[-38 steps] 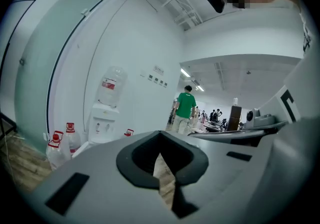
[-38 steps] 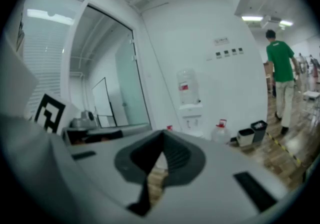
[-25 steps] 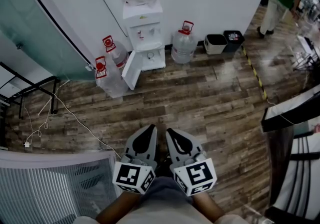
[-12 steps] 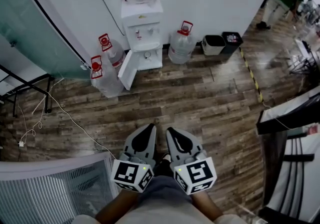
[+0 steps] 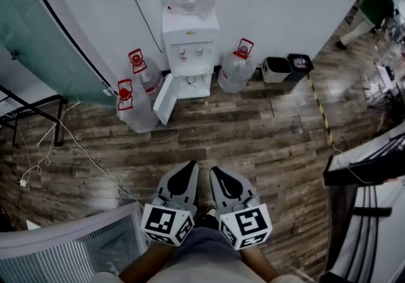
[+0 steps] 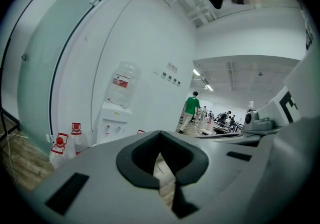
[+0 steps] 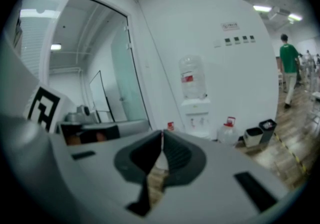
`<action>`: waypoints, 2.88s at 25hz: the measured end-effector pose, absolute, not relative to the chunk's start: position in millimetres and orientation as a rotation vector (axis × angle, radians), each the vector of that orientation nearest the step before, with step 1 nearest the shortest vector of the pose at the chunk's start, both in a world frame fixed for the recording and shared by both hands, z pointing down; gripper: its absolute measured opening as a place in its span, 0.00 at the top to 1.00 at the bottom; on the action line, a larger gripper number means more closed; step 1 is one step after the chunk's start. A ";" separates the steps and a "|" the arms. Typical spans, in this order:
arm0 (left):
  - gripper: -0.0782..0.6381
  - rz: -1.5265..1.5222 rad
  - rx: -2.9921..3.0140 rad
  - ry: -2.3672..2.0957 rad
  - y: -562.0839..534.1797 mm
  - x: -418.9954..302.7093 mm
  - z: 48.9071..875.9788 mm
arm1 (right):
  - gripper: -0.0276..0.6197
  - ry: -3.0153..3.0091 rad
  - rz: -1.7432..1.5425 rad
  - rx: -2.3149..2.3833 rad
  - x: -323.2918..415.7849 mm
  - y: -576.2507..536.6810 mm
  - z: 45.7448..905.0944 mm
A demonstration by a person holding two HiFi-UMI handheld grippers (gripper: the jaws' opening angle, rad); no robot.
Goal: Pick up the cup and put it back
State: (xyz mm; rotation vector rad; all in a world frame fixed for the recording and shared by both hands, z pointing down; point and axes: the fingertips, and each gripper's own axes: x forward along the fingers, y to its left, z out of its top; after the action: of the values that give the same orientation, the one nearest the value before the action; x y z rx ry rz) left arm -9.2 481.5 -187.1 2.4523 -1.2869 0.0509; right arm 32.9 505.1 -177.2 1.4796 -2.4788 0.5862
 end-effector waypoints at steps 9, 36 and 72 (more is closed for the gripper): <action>0.88 0.005 2.458 -1.266 398.7 -36.6 -193.8 | 0.92 -2.443 0.565 1.491 8.3 424.5 -179.6; 0.88 -0.090 2.456 -1.266 273.9 -82.3 -196.7 | 0.92 -2.460 0.546 1.449 -44.0 299.8 -177.2; 0.88 0.109 2.342 -1.435 54.5 3.4 -149.6 | 0.92 -2.546 0.728 1.215 40.3 75.4 -130.3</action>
State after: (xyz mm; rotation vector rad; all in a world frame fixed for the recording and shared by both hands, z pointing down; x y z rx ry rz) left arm 3.4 54.5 -149.6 2.3421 -1.4345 0.1087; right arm 40.3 75.4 -130.3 1.2148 -2.5464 0.7283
